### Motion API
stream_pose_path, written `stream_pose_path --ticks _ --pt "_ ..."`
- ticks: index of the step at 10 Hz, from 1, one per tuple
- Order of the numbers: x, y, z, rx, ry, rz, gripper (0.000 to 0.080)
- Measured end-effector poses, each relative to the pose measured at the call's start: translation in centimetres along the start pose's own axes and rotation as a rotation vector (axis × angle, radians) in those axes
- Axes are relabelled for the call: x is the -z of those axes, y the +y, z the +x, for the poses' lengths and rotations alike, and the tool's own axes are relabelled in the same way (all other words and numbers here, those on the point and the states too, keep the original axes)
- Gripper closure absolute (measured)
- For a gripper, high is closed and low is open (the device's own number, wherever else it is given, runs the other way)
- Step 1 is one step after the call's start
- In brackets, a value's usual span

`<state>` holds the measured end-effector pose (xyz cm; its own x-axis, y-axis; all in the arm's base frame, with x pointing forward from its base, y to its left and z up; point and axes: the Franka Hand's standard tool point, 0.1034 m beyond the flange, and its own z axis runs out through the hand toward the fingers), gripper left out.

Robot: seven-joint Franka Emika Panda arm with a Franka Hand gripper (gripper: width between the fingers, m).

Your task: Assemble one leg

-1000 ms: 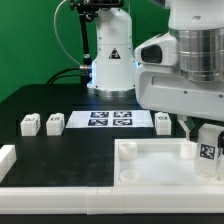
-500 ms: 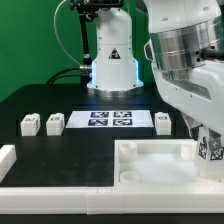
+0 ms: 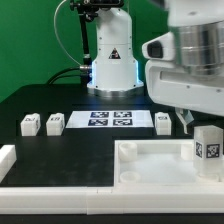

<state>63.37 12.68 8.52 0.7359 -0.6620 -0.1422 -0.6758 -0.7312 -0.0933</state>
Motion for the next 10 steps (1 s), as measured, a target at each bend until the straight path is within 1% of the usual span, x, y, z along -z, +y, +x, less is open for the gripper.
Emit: stream_pose_path --ticks 1,2,4,5,6,7,8,9,10 --pt "0.01 0.16 0.18 0.13 0.001 -0.001 0.0156" --pt "-0.03 0.21 0.2 0.28 0.003 -0.006 0.0151" --pt "-0.42 0.67 0.54 0.65 0.052 -0.068 0.015" --pt "-0.5 0.61 0.86 0.81 0.078 -0.073 0.015" --pt "-0.53 0.62 0.81 0.782 0.077 -0.071 0.0187" --pt "-0.54 0.62 0.81 0.759 0.078 -0.07 0.0187" --pt "-0.57 0.63 0.81 0.759 0.078 -0.07 0.0391" --pt "-0.57 0.59 0.78 0.673 0.079 -0.064 0.0391" --pt "-0.57 0.62 0.83 0.596 0.081 -0.059 0.0505"
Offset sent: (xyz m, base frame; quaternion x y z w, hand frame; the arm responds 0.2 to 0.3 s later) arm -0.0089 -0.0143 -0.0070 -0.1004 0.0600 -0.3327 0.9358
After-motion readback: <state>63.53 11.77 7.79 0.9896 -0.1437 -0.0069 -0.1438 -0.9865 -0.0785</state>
